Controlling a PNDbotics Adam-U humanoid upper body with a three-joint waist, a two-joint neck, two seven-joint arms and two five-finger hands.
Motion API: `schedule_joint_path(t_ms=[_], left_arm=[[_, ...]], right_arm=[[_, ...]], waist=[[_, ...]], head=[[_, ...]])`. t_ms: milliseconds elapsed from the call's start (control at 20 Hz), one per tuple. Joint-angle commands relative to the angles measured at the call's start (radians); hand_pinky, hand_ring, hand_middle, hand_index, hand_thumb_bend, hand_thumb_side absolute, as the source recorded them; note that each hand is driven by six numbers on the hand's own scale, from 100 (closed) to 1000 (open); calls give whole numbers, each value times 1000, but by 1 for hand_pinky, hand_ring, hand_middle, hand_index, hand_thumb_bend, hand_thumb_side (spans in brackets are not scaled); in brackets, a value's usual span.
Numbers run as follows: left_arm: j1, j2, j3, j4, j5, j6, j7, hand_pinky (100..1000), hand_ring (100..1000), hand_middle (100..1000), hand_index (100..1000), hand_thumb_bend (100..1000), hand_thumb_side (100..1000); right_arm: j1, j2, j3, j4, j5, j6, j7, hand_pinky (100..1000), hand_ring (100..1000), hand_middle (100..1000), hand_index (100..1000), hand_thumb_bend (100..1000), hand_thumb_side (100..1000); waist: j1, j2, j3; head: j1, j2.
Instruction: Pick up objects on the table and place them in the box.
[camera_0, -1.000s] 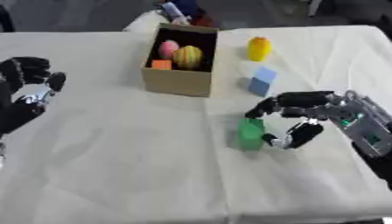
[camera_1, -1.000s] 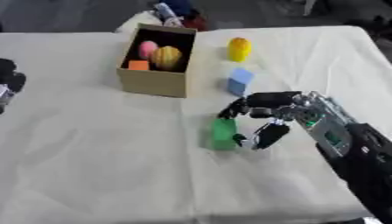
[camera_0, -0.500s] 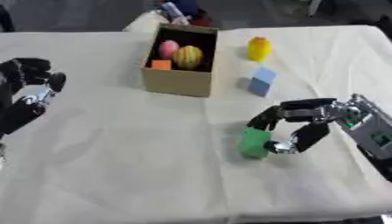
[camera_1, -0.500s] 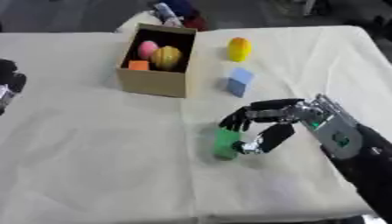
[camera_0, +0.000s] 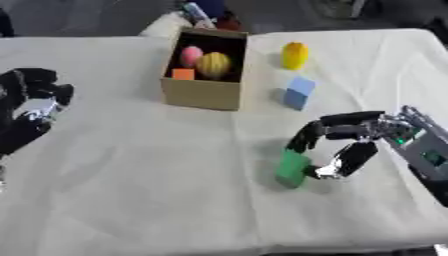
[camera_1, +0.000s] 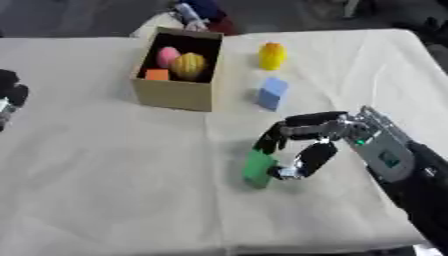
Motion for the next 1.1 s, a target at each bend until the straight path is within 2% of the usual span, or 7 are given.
schedule_joint_path(t_ms=[50,300,600,800,1100], left_arm=[[-6,13,7,-20,0,-3,-5,738,696,650,725,467,556],[-7,12,6,-19,0,-5,-9,740,697,651,725,461,557],[-8,10,5,-19,1,-5,-11,742,698,652,726,455,558],[-8,11,6,-20,1,-6,-11,744,698,652,726,453,559],[-8,9,5,-21,2,-7,-12,744,698,652,727,451,559]], right_arm=[[-13,-15,-3,-25,65,-26,-26,788,813,826,977,250,491],[-15,2,14,-25,173,-52,-71,806,842,876,1000,278,494],[-20,25,42,-8,225,-94,-38,818,856,894,1000,297,444],[-19,30,41,3,230,-103,-28,794,825,806,948,299,382],[-22,38,36,14,255,-101,-88,739,748,669,841,269,302]], waist=[[-15,-26,-2],[-16,-27,2],[-17,-26,6],[-18,-26,7],[-19,-26,7]], head=[[-3,5],[-5,5],[-8,5],[-9,5],[-9,5]])
